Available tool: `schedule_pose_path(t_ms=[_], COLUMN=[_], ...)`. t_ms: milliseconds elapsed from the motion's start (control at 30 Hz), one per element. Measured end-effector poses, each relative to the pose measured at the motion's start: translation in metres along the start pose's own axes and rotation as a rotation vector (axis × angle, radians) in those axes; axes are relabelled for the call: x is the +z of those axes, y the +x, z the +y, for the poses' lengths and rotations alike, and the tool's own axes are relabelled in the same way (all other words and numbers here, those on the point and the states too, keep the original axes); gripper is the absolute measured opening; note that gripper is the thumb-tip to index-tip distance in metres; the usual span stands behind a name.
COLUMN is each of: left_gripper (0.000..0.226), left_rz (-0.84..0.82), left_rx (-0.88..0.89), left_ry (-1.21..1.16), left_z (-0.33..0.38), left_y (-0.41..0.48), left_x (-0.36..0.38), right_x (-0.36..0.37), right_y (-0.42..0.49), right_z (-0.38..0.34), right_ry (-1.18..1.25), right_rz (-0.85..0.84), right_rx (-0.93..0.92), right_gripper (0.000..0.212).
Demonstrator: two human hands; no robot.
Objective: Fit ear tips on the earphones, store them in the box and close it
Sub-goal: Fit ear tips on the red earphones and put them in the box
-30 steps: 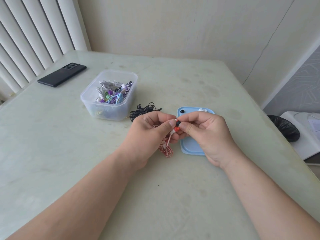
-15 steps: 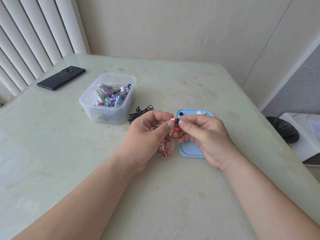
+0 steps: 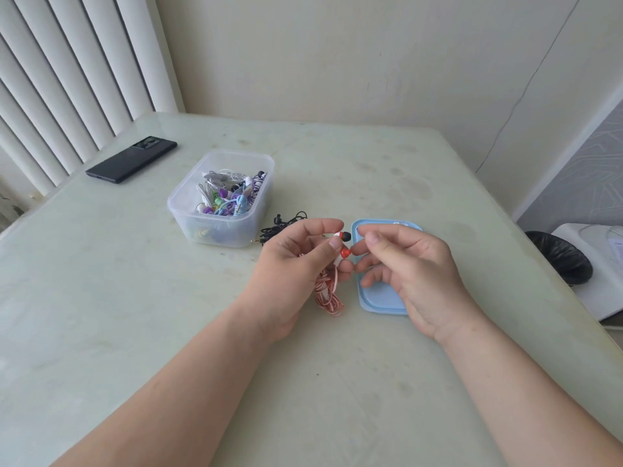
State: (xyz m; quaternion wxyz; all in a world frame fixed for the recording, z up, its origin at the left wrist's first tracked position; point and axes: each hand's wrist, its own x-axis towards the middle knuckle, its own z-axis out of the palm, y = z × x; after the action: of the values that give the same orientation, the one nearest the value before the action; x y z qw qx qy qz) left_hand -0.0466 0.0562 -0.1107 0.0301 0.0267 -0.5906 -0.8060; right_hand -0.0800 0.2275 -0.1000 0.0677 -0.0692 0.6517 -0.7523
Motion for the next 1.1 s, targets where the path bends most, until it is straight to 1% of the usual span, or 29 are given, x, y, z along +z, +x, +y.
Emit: schedule_pose_path(t_ms=[67, 100, 133, 200, 300, 367, 433, 533, 700, 767, 800, 833, 900, 933, 967, 1000, 1100], left_gripper=[0.016, 0.016, 0.016, 0.014, 0.012, 0.011, 0.01, 0.008, 0.008, 0.008, 0.008, 0.008, 0.008, 0.008, 0.009, 0.01, 0.011], left_rz=[0.01, 0.016, 0.017, 0.023, 0.036, 0.037, 0.036, 0.048, 0.064, 0.064, 0.063, 0.062, 0.068, 0.079, 0.092, 0.104, 0.118], left_rx=[-0.016, -0.02, -0.022, -0.031, -0.048, -0.06, -0.069, -0.076, -0.072, -0.069, -0.069, -0.068, -0.059, -0.053, -0.051, -0.048, -0.03], left_ry=[-0.036, -0.047, -0.056, -0.07, -0.091, -0.101, -0.107, -0.127, -0.146, -0.151, -0.153, -0.153, -0.143, -0.137, -0.133, -0.13, -0.108], left_z=[0.001, 0.0, 0.001, 0.002, 0.002, 0.001, 0.002, 0.003, 0.003, 0.004, 0.004, 0.004, 0.005, 0.005, 0.004, 0.004, 0.002], left_y=[0.0, 0.0, 0.001, 0.002, 0.004, 0.004, 0.003, 0.004, 0.003, 0.002, 0.001, 0.001, 0.002, 0.002, 0.002, 0.002, 0.001], left_x=[-0.001, -0.001, -0.001, 0.0, -0.002, -0.001, -0.001, -0.002, -0.002, -0.001, -0.001, -0.001, -0.001, 0.0, 0.0, 0.001, 0.002], right_x=[0.004, 0.004, 0.004, 0.001, 0.003, 0.006, 0.009, 0.011, 0.01, 0.007, 0.006, 0.008, 0.016, 0.019, 0.019, 0.018, 0.015], right_y=[0.001, 0.003, 0.008, 0.022, 0.048, 0.062, 0.07, 0.076, 0.078, 0.073, 0.067, 0.059, 0.037, 0.027, 0.017, 0.009, -0.004], right_z=[-0.006, -0.008, -0.011, -0.015, -0.017, -0.016, -0.012, -0.009, -0.006, -0.009, -0.011, -0.014, -0.022, -0.024, -0.023, -0.021, -0.014], right_ry=[0.007, -0.031, -0.119, -0.415, -0.905, -1.122, -1.264, -1.343, -1.332, -1.293, -1.217, -1.071, -0.63, -0.417, -0.261, -0.18, -0.153], right_rz=[0.095, 0.154, 0.212, 0.266, 0.176, 0.108, 0.068, 0.075, 0.098, 0.121, 0.139, 0.153, 0.132, 0.105, 0.086, 0.078, 0.069], right_rx=[-0.01, -0.027, -0.056, -0.107, -0.147, -0.101, -0.049, -0.047, -0.075, -0.121, -0.15, -0.159, -0.067, -0.001, 0.044, 0.064, 0.072], right_gripper=[0.013, 0.012, 0.011, 0.012, 0.009, 0.007, 0.008, 0.01, 0.011, 0.012, 0.011, 0.009, 0.003, 0.003, 0.007, 0.009, 0.012])
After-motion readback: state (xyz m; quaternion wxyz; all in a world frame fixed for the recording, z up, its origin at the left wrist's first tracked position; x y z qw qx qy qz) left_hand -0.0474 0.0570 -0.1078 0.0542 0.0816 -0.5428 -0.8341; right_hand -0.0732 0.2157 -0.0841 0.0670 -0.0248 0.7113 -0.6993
